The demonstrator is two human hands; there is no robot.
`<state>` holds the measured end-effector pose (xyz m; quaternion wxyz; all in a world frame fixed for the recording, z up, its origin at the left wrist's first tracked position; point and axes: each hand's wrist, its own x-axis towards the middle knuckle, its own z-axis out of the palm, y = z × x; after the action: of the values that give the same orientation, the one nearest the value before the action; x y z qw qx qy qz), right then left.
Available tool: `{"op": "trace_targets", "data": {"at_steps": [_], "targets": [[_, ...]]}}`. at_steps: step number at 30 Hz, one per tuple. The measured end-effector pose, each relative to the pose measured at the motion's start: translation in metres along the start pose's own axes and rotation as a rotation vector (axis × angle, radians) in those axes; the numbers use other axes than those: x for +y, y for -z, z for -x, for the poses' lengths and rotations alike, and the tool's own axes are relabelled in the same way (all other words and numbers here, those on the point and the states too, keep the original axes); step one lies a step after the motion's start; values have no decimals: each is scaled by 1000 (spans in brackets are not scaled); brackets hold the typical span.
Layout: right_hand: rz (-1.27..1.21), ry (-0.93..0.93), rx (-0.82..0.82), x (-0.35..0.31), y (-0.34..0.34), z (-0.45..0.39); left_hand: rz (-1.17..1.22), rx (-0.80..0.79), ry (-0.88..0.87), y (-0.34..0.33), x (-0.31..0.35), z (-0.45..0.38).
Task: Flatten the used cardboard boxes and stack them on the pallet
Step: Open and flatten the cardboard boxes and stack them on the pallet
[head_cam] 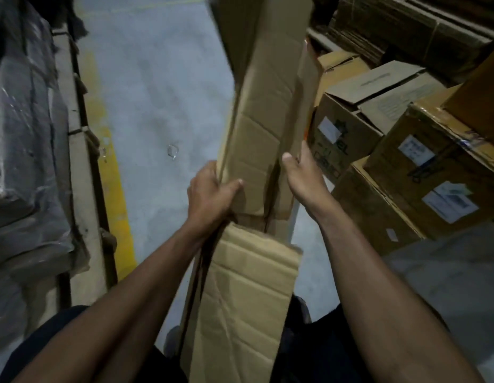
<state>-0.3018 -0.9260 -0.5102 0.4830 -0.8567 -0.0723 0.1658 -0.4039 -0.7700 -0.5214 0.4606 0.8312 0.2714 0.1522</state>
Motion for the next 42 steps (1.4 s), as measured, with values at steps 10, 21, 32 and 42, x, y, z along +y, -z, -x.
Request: {"op": "trace_targets", "data": {"at_steps": [10, 21, 32, 42], "targets": [[-186, -418, -51, 62, -36, 13, 282, 369, 34, 59, 13, -127], [-1169, -867, 42, 83, -63, 0, 387, 410, 228, 71, 21, -177], [-1479, -860, 208, 70, -64, -27, 265, -7, 335, 21, -5, -127], [-1101, -634, 61, 67, -81, -7, 585, -43, 850, 23, -80, 2]]}}
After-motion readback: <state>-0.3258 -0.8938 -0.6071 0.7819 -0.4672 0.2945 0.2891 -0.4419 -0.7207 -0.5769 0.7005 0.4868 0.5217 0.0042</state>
